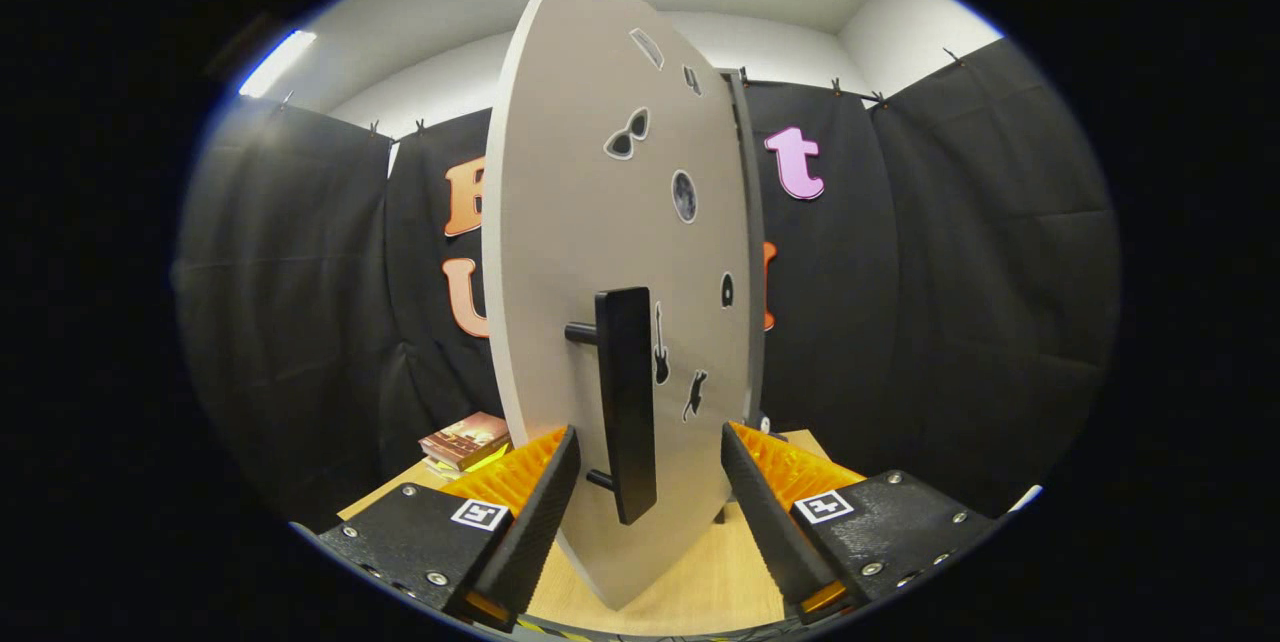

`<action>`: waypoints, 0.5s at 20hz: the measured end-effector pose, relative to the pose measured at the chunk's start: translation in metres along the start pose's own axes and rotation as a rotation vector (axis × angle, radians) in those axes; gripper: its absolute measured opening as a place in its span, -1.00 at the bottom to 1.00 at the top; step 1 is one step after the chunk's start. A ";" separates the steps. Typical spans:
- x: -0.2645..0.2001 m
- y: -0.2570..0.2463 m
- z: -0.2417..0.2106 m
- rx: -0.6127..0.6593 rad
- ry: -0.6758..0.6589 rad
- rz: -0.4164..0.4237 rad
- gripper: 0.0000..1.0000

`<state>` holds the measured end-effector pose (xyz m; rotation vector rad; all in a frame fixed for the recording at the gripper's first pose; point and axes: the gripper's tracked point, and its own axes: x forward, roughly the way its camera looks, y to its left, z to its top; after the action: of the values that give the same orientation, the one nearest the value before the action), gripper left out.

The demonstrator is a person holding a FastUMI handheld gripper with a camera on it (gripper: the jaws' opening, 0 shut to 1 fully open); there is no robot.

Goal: Open the shoe cabinet door, grab the shoes and put them into the shoe cabinet, then close the shoe cabinet door.

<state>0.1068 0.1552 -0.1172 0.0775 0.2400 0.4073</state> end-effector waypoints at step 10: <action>0.092 0.075 -0.012 0.044 0.032 0.045 0.87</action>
<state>0.1566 0.2611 -0.1399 0.1201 0.2798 0.4479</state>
